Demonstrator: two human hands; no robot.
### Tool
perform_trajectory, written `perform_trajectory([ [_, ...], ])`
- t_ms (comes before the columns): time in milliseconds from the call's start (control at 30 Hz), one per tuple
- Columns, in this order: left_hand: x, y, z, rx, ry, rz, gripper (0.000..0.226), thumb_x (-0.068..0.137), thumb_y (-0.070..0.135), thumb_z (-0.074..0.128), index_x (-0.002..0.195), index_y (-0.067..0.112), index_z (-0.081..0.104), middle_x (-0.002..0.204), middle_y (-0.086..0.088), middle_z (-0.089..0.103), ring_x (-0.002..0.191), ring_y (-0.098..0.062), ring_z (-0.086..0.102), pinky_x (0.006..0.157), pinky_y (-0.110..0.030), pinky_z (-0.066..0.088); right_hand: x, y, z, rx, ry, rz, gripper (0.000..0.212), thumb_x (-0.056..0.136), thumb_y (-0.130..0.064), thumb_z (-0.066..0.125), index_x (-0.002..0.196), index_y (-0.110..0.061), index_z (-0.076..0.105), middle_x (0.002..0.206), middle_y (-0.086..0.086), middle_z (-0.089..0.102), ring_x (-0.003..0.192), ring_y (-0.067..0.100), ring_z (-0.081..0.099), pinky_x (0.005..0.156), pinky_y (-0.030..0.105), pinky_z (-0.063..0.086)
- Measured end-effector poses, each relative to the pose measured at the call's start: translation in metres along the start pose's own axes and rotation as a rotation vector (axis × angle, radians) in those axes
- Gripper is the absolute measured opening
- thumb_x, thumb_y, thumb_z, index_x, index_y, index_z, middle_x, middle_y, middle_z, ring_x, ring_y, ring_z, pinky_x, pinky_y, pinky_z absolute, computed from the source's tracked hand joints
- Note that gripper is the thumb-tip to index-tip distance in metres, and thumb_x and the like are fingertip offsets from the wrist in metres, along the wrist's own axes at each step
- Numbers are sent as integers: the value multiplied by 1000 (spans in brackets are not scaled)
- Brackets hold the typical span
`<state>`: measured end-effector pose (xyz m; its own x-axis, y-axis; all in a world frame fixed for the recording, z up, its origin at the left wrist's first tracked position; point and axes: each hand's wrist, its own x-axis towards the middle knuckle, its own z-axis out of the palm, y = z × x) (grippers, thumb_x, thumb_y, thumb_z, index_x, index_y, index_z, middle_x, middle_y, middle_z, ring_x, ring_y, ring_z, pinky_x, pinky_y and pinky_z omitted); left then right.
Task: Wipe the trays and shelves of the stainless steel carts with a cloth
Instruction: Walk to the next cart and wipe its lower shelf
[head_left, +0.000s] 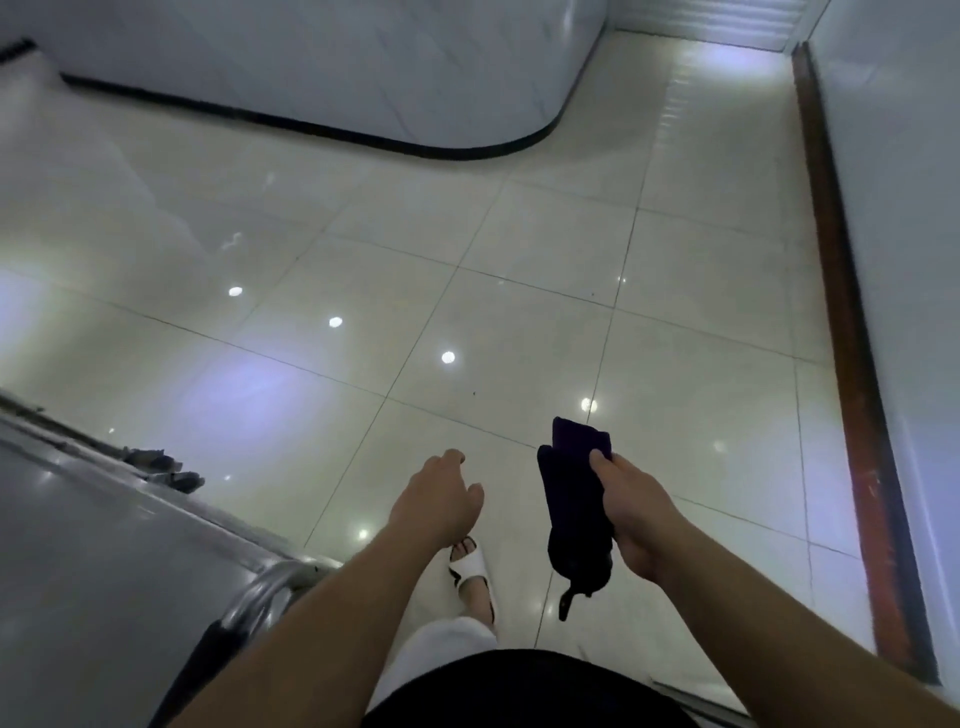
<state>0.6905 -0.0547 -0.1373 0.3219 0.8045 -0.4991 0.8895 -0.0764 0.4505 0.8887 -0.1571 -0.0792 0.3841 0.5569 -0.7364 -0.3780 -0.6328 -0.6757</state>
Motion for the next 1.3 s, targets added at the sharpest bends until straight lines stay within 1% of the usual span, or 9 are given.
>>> perform_trajectory([
  [100, 59, 2, -33, -17, 11, 4, 59, 100, 39, 50, 153, 18, 36, 149, -8, 48, 131, -28, 51, 107, -44, 46, 44, -48, 29, -35, -16, -23, 22, 110, -36, 46, 118, -26, 64, 117, 5, 72, 108, 29, 69, 101, 48, 54],
  [267, 134, 3, -101, -24, 57, 6, 57, 100, 38, 50, 153, 20, 36, 148, -5, 48, 131, -26, 51, 105, -43, 46, 96, -122, 84, -127, -41, -42, 24, 109, -38, 46, 118, -25, 63, 115, 6, 71, 105, 28, 69, 87, 41, 56],
  [367, 163, -3, -136, -58, 100, -26, 57, 101, 38, 49, 153, 20, 36, 148, -4, 48, 131, -25, 51, 104, -43, 46, 119, -159, 120, -179, -84, -36, 22, 109, -37, 46, 115, -24, 62, 115, 8, 71, 104, 30, 68, 84, 40, 57],
  [567, 207, -34, -186, -184, 195, -142, 57, 101, 41, 49, 153, 23, 36, 148, -2, 48, 129, -23, 53, 104, -40, 47, 169, -221, 193, -318, -223, -65, 19, 109, -35, 46, 107, -26, 62, 116, 8, 70, 106, 29, 68, 99, 48, 55],
  [700, 235, -49, -209, -288, 286, -200, 53, 102, 41, 51, 151, 24, 39, 145, 1, 51, 126, -16, 55, 102, -35, 47, 211, -259, 243, -448, -340, -64, 21, 109, -36, 45, 116, -24, 61, 115, 8, 70, 104, 28, 68, 87, 42, 58],
  [800, 260, -56, -230, -343, 345, -281, 53, 102, 41, 50, 151, 24, 39, 144, 2, 51, 126, -15, 55, 100, -33, 47, 246, -289, 280, -544, -447, -85, 27, 109, -37, 44, 121, -22, 62, 115, 7, 72, 104, 29, 69, 93, 45, 58],
  [967, 285, -55, -264, -465, 492, -441, 51, 101, 41, 51, 150, 28, 40, 140, 6, 53, 120, -13, 57, 100, -35, 50, 291, -343, 343, -731, -635, -118, 24, 109, -38, 44, 120, -26, 62, 115, 5, 72, 105, 27, 69, 92, 44, 57],
  [1100, 282, -59, -265, -559, 597, -595, 48, 101, 40, 52, 148, 30, 42, 135, 9, 53, 113, -11, 58, 96, -33, 51, 307, -360, 395, -918, -797, -150, 21, 109, -38, 44, 116, -28, 61, 112, 3, 71, 100, 24, 69, 79, 37, 57],
  [1300, 254, -81, -257, -726, 761, -818, 46, 101, 36, 54, 146, 30, 46, 133, 9, 55, 109, -8, 58, 93, -27, 48, 295, -329, 472, -1146, -987, -158, 24, 108, -41, 43, 116, -28, 62, 113, 2, 70, 102, 25, 68, 96, 44, 56],
])
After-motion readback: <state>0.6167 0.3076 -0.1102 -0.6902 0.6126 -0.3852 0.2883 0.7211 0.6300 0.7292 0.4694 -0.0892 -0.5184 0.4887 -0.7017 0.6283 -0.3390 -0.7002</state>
